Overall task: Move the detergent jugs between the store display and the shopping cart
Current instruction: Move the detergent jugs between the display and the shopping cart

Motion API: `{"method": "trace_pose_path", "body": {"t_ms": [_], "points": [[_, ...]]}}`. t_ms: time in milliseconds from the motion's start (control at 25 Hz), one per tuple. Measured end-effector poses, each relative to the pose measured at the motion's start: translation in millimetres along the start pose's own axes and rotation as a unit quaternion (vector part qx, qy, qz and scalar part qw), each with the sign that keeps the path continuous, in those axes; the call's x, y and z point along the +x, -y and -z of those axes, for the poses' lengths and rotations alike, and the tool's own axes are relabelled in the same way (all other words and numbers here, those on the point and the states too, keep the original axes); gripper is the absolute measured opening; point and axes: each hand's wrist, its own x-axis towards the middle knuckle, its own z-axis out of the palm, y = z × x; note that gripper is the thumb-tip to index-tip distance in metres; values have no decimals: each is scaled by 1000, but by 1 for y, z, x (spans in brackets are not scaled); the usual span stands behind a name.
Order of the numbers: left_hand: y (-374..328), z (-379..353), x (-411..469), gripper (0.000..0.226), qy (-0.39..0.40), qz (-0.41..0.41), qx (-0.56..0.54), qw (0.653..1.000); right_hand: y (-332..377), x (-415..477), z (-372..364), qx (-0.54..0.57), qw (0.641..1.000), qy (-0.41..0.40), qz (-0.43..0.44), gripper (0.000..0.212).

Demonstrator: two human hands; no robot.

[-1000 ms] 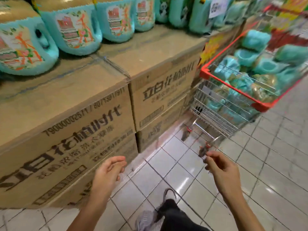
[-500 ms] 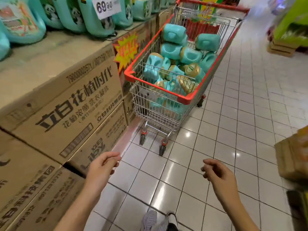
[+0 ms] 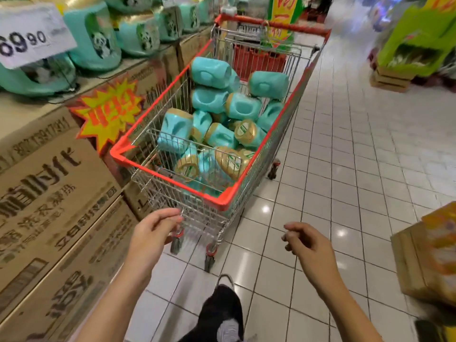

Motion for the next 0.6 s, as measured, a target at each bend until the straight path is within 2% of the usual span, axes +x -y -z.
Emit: {"method": "trace_pose_path", "body": {"t_ms": [120,360,600], "points": [[-13,-36,64,15,-6,0,-9,1000,21,78,-4,7,1000,9,23,18],[-69,-92,204,15,-67,-16,0,998,84,242,-6,6,995,42,85,20],[-81,-127,290,14,-180,-7,12,984,91,373,-29,23,983,153,101,30]]}}
